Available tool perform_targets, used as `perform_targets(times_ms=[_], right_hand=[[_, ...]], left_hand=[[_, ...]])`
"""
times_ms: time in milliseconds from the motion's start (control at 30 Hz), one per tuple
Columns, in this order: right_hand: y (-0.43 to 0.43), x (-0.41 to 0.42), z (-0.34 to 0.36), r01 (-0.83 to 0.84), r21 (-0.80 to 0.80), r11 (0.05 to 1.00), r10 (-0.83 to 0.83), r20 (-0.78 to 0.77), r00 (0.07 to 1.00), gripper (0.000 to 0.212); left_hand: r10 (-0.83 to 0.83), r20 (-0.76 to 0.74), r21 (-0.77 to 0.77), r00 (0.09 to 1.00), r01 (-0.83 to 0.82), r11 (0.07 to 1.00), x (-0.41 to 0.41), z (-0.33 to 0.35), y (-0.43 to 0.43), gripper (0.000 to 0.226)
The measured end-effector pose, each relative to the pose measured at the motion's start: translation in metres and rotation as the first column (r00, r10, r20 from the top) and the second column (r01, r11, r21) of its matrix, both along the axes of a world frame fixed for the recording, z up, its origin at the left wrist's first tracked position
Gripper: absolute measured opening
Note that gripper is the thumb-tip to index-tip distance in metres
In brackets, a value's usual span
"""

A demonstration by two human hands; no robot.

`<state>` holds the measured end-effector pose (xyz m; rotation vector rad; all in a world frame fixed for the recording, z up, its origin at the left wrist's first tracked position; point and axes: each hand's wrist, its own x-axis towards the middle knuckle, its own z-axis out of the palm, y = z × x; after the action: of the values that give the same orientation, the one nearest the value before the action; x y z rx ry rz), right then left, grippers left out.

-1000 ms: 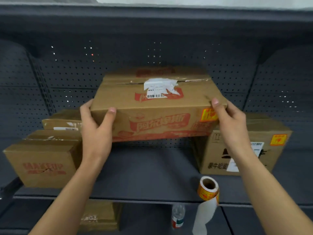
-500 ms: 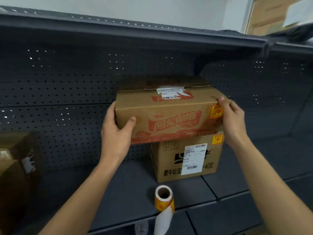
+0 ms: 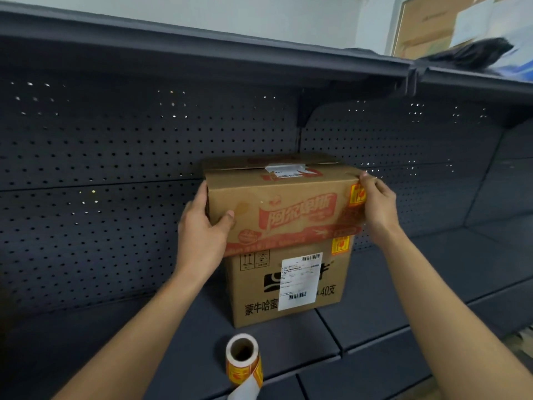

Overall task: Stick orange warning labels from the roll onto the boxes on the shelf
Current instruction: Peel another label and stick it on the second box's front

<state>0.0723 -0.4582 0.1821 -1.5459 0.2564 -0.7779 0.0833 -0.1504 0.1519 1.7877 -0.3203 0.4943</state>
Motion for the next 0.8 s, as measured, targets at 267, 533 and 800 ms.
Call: perform_targets(times_ms=[267, 533, 800], right_hand=[[-0.014, 0.016, -0.005, 0.121, -0.068, 0.99, -0.122, -0.022, 0.992, 0.037], [-0.007, 0.014, -0.011, 0.161, -0.1, 0.982, -0.163, -0.006, 0.987, 0.042], [0.008, -0.009, -0.014, 0.235, -0.307, 0.922, -0.25, -0.01, 0.968, 0.065]], left_hand=[[0.04, 0.016, 0.106, 0.999, -0.042, 0.993, 0.006, -0.003, -0.011, 0.072], [0.022, -0.026, 0.093, 0.999, -0.019, 0.995, 0.001, -0.007, -0.005, 0.079], [0.009, -0.01, 0.122, 1.0, -0.008, 0.993, -0.013, 0.003, 0.003, 0.059]])
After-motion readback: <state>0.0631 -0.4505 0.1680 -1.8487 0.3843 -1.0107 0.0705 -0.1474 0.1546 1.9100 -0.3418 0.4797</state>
